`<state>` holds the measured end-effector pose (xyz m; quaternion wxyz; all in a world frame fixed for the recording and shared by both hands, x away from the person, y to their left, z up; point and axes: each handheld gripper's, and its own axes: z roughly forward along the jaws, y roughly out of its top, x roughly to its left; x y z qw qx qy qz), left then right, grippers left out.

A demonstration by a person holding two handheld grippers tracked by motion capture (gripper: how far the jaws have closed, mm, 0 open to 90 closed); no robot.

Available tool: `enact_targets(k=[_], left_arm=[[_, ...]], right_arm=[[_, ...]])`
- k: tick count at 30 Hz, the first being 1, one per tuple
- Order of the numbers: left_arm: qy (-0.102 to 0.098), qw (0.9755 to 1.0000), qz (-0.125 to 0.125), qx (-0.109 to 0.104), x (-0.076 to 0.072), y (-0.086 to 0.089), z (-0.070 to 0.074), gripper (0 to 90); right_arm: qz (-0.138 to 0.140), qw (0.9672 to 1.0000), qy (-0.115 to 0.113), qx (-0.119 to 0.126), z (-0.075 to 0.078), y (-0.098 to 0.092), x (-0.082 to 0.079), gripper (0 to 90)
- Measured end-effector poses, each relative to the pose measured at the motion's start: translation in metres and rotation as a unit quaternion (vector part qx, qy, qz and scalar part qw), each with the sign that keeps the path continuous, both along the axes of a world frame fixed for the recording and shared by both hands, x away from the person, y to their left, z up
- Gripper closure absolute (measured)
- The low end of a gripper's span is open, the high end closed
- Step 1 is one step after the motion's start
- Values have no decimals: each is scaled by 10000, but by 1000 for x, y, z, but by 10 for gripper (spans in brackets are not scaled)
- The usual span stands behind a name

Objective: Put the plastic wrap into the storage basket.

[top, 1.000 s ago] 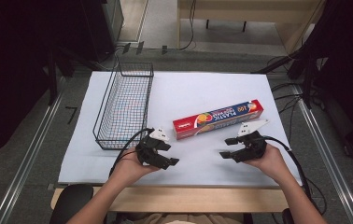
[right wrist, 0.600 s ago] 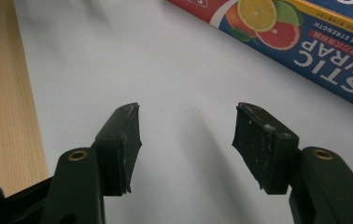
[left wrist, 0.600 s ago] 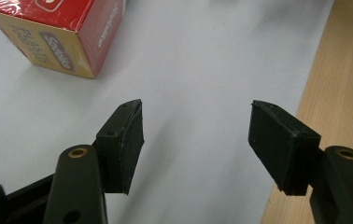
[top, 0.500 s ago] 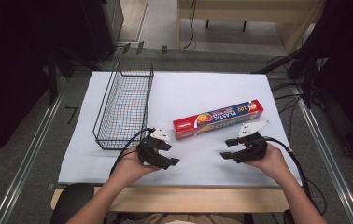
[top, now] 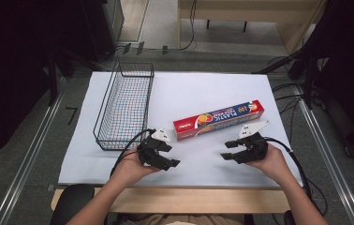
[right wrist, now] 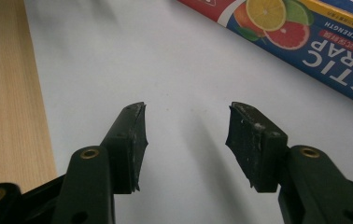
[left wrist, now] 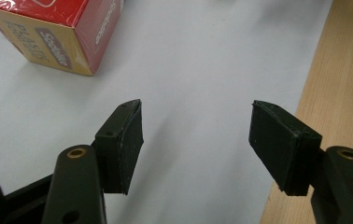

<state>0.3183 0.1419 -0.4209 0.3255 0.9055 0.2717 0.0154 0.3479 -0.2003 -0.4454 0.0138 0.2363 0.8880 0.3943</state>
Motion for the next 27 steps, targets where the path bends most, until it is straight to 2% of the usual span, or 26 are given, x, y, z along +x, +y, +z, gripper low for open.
enact_targets(k=[6,13,16,17,24,27], left_arm=[[-3,10000,13,-11,0,1,0,353],[47,10000,-37,-40,0,-1,0,349],[66,10000,-55,-18,-1,-2,0,346],[65,9999,-63,-42,-2,-3,0,346],[61,9999,-73,-59,-1,0,0,348],[70,9999,-80,-72,-2,-1,0,349]], right_arm=[[-22,10000,9,-4,0,-1,0,460],[-34,9998,-167,51,14,-8,7,454],[-61,9998,-206,52,21,-10,16,455],[-74,9997,-232,-19,25,-11,23,455],[130,9994,-293,-128,40,-13,50,443],[199,9988,-411,-188,46,-13,61,421]])
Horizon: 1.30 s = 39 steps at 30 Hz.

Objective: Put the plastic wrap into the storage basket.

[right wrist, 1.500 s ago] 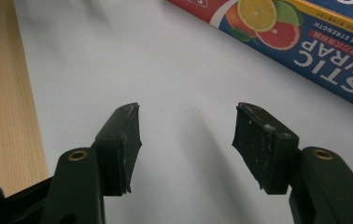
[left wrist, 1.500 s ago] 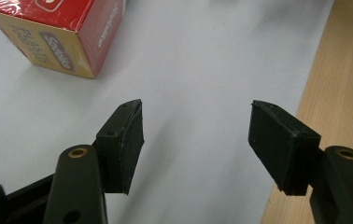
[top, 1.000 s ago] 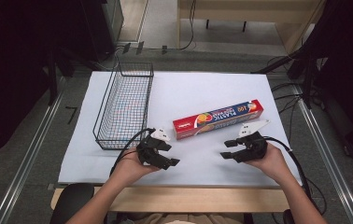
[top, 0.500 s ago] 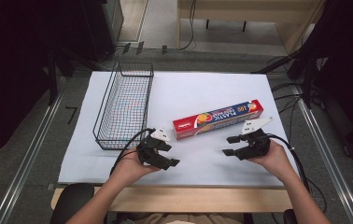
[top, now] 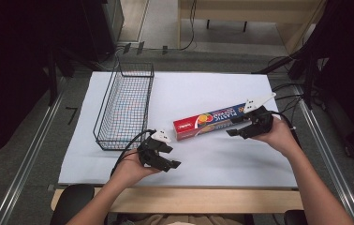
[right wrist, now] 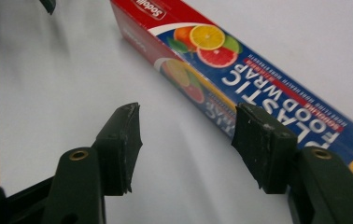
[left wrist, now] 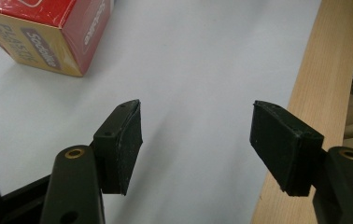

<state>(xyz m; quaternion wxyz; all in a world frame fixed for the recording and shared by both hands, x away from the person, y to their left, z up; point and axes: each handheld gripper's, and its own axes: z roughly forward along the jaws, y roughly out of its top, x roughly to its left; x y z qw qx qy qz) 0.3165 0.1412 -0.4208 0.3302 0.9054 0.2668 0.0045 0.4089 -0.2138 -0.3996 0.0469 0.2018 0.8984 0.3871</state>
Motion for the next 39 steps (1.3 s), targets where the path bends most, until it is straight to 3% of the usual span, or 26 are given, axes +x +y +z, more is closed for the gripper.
enact_targets(k=[12,16,21,28,30,35,39], left_arm=[[53,10000,-62,51,0,-1,-1,358],[35,10000,-51,38,-1,-1,-1,357],[62,9999,-68,47,0,-1,-2,356],[112,9999,-53,53,0,-1,-3,355],[142,9999,-60,56,0,-2,-4,362],[154,9999,-54,42,0,-2,-4,361],[161,9998,-82,73,0,-1,-5,360]], right_arm=[[125,9997,-26,-205,11,-6,44,312],[98,9998,-40,-166,11,-6,54,288],[265,9991,-145,-297,4,-5,70,280],[377,9982,-117,-460,-10,-2,82,263],[397,9977,-202,-521,-14,-1,85,221],[488,9970,-147,-585,-21,5,91,172],[593,9958,21,-696,-32,11,95,131]])
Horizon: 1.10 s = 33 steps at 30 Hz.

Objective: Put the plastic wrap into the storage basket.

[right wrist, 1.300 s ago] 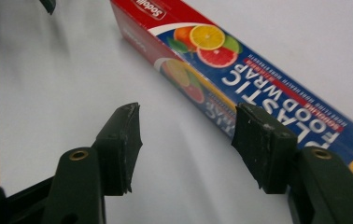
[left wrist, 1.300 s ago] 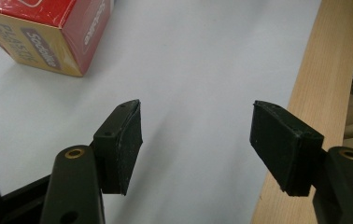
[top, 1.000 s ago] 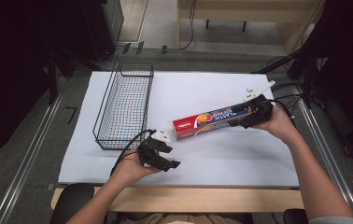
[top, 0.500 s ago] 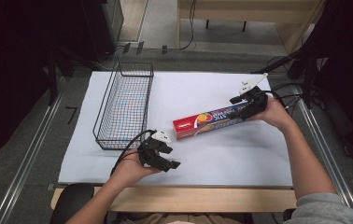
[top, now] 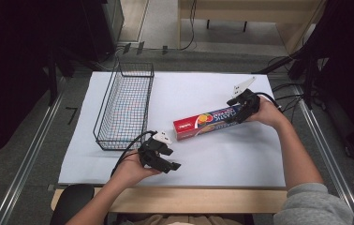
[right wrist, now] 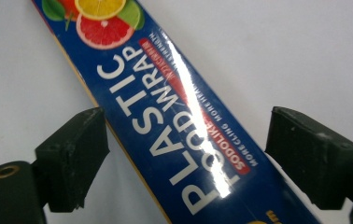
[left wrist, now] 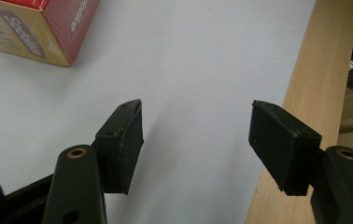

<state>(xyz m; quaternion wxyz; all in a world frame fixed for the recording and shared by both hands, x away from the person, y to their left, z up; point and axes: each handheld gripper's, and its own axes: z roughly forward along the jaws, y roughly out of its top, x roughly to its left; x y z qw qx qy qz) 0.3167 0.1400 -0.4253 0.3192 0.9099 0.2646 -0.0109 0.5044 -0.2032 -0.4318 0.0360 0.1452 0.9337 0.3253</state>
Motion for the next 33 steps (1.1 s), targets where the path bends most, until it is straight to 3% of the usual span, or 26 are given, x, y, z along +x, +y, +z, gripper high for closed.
enact_targets(k=[7,14,17,21,27,29,30,33], left_arm=[[1,10000,12,-29,0,0,0,357],[-10,10000,-4,-11,0,0,0,354],[2,10000,8,-6,1,1,0,354],[15,10000,43,-34,0,1,0,354],[27,9999,53,-81,2,2,0,351],[24,10000,52,-73,2,1,0,350],[26,10000,54,-73,2,1,0,350],[17,9999,71,-89,1,2,1,350]], right_arm=[[200,9997,-25,-148,-9,7,0,92],[336,9973,-156,-627,-24,19,3,60],[375,9975,-167,-577,-24,17,3,78],[480,9965,-304,-615,-24,16,1,128],[809,9926,-432,-800,-13,12,-7,299],[792,9926,-448,-807,-13,12,-9,315],[722,9937,-231,-824,-12,10,-9,335],[669,9948,-55,-765,-12,10,-10,356]])
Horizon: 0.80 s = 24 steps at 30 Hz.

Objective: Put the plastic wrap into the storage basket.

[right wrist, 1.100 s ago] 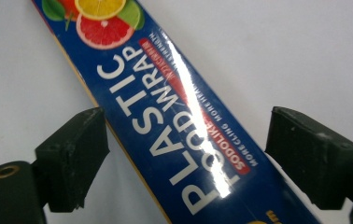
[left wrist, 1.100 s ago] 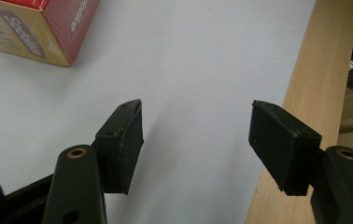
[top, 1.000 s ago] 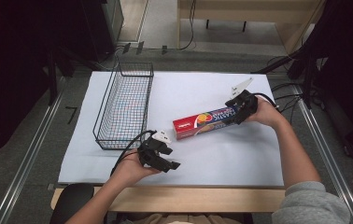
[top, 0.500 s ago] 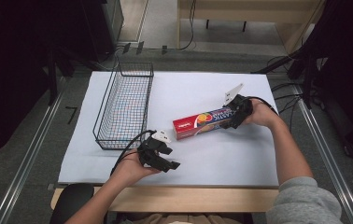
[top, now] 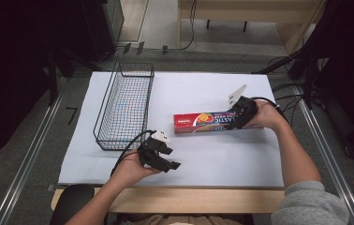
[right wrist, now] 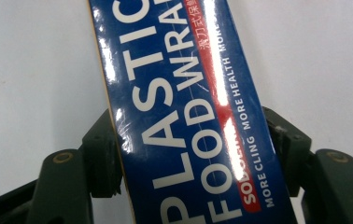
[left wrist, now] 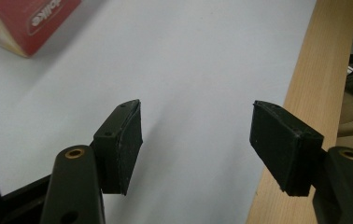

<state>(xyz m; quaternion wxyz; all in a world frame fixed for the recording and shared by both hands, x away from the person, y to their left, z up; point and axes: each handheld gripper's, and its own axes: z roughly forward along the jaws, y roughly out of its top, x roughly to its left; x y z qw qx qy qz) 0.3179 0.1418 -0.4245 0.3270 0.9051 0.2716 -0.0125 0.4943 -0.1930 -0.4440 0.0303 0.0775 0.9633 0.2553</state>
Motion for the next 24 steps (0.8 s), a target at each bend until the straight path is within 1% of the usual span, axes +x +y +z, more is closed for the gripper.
enact_targets(k=[1,2,4,6,7,8,10,11,12,13,15,16,18,19,22,24], left_arm=[[9,10000,4,-9,0,0,0,350],[4,10000,4,-25,0,1,1,350],[6,10000,0,-27,1,1,1,350],[-5,10000,-15,-19,1,2,2,350],[-5,10000,-15,-19,1,2,2,350],[-25,10000,-13,-16,0,2,3,349],[-18,10000,-24,-14,0,2,3,350],[-17,10000,-11,-41,0,1,3,349],[-16,10000,-22,-35,0,1,3,349],[-16,10000,-22,-35,0,1,3,348],[-34,10000,-17,-47,0,1,4,348],[-43,10000,-31,-42,0,2,5,348],[-47,10000,-45,-51,0,2,6,348],[-35,10000,-58,-52,0,2,6,348],[-44,10000,-66,-35,-1,1,7,348],[-58,9999,-72,-52,-1,1,7,347]], right_arm=[[0,10000,0,0,0,0,0,356],[-138,9999,41,76,1,0,-2,374],[-348,9993,10,167,3,-2,-2,386],[-494,9986,36,204,4,-4,-3,392],[-494,9986,36,204,4,-4,-3,392],[-569,9980,59,278,7,-6,-3,395],[-728,9968,101,324,11,-7,-6,396],[-749,9966,49,344,13,-8,-6,397],[-812,9959,47,388,15,-8,-8,398],[-812,9959,47,388,15,-8,-8,398],[-903,9948,47,458,22,-10,-10,398],[-903,9948,47,458,22,-10,-10,398],[-980,9942,50,451,28,-11,-14,399],[-987,9940,89,472,29,-11,-16,400],[-1070,9932,142,426,34,-11,-23,400],[-1065,9934,87,427,35,-11,-29,400]])
